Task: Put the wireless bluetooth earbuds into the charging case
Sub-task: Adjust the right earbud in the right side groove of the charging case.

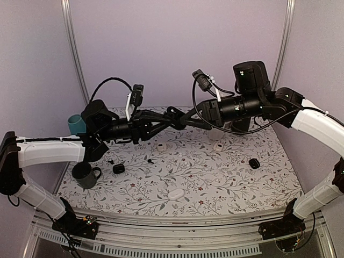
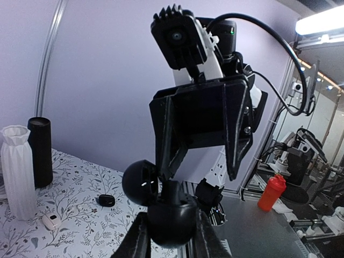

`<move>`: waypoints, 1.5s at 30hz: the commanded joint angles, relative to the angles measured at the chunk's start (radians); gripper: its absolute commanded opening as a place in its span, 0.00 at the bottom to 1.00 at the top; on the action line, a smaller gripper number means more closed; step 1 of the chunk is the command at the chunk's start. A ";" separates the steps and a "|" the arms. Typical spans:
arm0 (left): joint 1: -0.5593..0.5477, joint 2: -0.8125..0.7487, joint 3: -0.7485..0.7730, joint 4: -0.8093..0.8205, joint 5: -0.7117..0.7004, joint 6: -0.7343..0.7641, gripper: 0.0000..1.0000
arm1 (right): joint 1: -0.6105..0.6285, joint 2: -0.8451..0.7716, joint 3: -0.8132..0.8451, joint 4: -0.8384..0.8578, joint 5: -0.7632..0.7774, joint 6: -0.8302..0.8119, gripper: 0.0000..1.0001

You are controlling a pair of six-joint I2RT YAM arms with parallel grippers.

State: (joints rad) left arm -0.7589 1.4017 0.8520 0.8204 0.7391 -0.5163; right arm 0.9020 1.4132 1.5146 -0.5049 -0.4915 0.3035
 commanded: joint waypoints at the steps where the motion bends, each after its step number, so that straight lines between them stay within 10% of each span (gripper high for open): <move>1: -0.002 -0.006 0.037 -0.005 0.000 0.015 0.00 | -0.001 0.014 0.031 -0.001 0.019 0.014 0.51; 22: -0.010 0.016 0.059 -0.018 0.003 0.004 0.00 | 0.030 0.017 0.035 0.017 0.042 -0.019 0.50; 45: -0.011 0.020 0.052 0.009 -0.003 -0.016 0.00 | 0.038 0.010 0.006 0.039 0.039 -0.037 0.12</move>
State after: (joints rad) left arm -0.7650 1.4090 0.8822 0.8104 0.7521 -0.5266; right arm 0.9226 1.4300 1.5307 -0.5045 -0.4278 0.2726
